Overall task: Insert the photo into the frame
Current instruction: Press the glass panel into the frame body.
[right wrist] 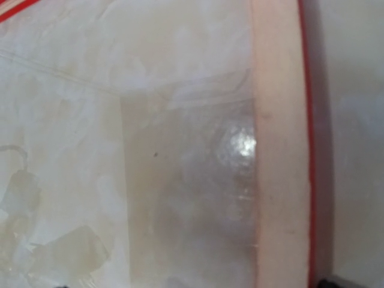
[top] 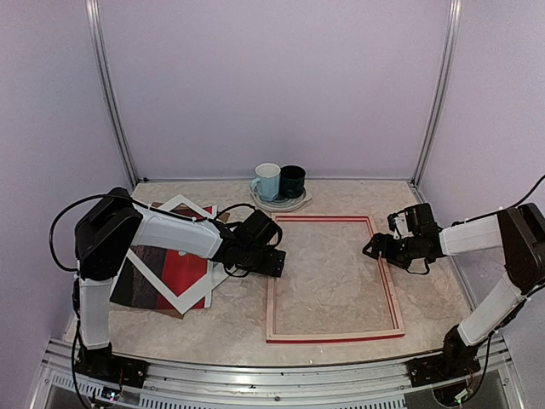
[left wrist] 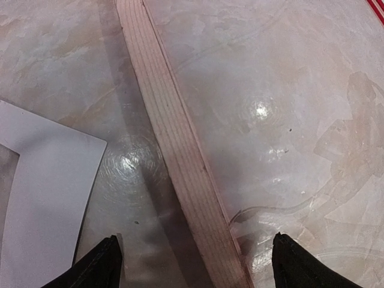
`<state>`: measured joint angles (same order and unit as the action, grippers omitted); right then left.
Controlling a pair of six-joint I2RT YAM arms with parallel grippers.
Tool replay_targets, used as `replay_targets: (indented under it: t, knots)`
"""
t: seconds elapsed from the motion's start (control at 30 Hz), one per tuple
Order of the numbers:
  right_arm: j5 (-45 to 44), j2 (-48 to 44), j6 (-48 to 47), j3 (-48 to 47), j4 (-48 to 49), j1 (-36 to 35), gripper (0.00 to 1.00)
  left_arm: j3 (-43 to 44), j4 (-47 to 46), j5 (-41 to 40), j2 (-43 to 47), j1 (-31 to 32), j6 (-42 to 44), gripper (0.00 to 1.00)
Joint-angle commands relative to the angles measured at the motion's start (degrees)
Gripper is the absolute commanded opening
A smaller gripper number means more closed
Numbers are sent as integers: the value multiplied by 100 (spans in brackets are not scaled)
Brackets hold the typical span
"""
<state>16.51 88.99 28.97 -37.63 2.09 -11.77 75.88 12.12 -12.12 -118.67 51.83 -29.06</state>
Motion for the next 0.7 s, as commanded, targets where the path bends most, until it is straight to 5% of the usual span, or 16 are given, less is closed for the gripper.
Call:
replay_targets:
  t: [0.0,0.67]
  knots:
    - [109,-2,-57,89,99,-1,89,-17,127,-114,132,-65,122,87]
    - [130,-66,-76,81,99,-1,89,372,625,-61,-21,-324,321,84]
